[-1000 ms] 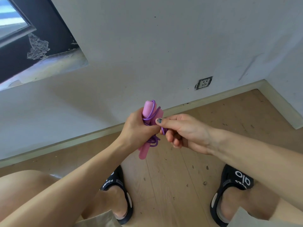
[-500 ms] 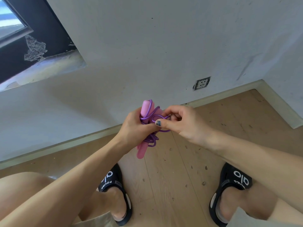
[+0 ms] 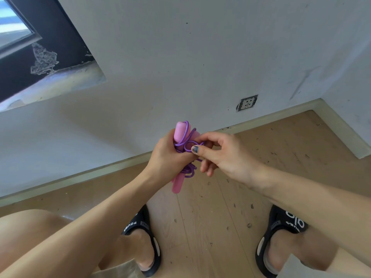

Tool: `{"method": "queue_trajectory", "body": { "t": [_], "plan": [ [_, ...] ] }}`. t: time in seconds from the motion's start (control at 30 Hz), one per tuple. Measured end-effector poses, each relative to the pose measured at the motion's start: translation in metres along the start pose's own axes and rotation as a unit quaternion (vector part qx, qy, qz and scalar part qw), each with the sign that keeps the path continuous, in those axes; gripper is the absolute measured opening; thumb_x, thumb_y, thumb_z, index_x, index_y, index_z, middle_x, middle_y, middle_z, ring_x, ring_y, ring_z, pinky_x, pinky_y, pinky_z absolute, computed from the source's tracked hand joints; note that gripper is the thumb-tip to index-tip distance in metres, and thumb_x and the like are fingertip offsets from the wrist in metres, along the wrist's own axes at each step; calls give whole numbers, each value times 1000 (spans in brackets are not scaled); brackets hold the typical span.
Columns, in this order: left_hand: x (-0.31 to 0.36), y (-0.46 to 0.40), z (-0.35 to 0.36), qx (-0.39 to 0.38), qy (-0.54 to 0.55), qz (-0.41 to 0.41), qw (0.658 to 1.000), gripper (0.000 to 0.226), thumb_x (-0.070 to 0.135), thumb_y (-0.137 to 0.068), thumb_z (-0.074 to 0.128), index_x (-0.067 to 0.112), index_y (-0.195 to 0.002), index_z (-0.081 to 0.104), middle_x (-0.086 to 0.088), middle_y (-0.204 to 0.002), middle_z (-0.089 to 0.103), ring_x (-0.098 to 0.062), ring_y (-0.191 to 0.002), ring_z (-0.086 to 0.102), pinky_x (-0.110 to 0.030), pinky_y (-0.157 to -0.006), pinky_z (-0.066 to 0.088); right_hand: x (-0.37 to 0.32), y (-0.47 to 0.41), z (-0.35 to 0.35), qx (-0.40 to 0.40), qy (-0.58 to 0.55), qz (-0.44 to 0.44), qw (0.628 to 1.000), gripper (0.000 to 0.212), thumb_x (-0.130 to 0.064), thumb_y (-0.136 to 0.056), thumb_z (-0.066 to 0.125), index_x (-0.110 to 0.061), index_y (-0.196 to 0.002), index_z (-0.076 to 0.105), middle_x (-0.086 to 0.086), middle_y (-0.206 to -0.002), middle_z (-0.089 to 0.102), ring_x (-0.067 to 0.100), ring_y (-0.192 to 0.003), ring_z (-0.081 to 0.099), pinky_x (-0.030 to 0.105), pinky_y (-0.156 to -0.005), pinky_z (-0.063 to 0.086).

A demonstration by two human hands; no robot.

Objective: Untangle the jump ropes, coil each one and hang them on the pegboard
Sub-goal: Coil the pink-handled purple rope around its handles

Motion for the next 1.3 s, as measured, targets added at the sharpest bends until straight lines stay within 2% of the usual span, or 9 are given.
{"method": "queue_trajectory", "body": {
  "t": [0.07,0.17,0.4,0.53,0.73,0.87,1.0,1.13,1.3],
  "plan": [
    [1,1,-1,9,-28,14,999,24,23,-77,79,21,-96,63,2,-81,71,-14,-72,67,-35,-66,58,4,0,2,-3,-75,18,997,8,-3,-95,63,-2,-101,67,14,-76,56,24,-60,67,30,-56,57],
    [2,3,1,4,-49,26,998,29,28,-77,78,22,-101,62,1,-86,71,-19,-78,70,-38,-67,60,10,2,4,-12,-132,48,990,13,-4,-95,62,3,-104,68,18,-82,63,22,-64,68,27,-60,58],
    [11,3,3,-14,-61,53,997,30,20,-81,78,23,-106,61,1,-85,70,-16,-73,70,-33,-64,59,10,-1,2,4,-205,76,976,14,-6,-96,61,0,-105,71,8,-77,69,17,-65,68,21,-60,56],
    [14,4,4,-5,-71,69,995,29,17,-83,76,20,-107,59,-1,-84,69,-17,-70,71,-41,-63,61,11,0,1,12,-258,91,962,17,-3,-96,59,5,-108,69,13,-84,70,16,-68,70,22,-65,59],
    [21,4,3,16,-104,87,991,31,5,-81,72,17,-105,56,-6,-84,66,-19,-59,68,-39,-52,59,12,2,6,14,-320,114,940,19,1,-98,53,11,-108,66,18,-88,71,21,-76,71,25,-73,61],
    [22,3,2,41,-162,113,979,33,31,-81,69,17,-107,53,0,-87,63,-19,-62,66,-41,-54,56,7,1,9,19,-343,122,931,22,-1,-99,49,13,-100,67,17,-79,70,28,-82,70,33,-83,61],
    [24,3,1,49,-191,130,972,50,52,-72,55,18,-107,49,0,-81,61,-21,-65,64,-45,-55,55,4,2,11,13,-333,123,935,29,-14,-96,62,13,-105,67,15,-80,69,25,-82,69,33,-87,59],
    [24,2,-1,62,-173,124,975,31,34,-83,68,22,-104,48,4,-81,61,-16,-64,65,-44,-55,56,2,2,12,13,-326,115,938,31,-14,-94,65,13,-108,65,13,-80,71,23,-82,70,30,-84,60],
    [28,4,-2,73,-207,152,964,32,25,-84,72,18,-101,45,1,-78,60,-20,-63,63,-44,-53,54,2,2,12,18,-325,109,939,20,-11,-95,64,7,-104,67,13,-86,72,24,-83,71,29,-82,60]
  ]
}}
Point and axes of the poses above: each hand's wrist, its own y-axis away from the middle knuckle, its own z-axis out of the palm, x = y × z, the point moved 9 cm from there along -y, towards the middle knuckle
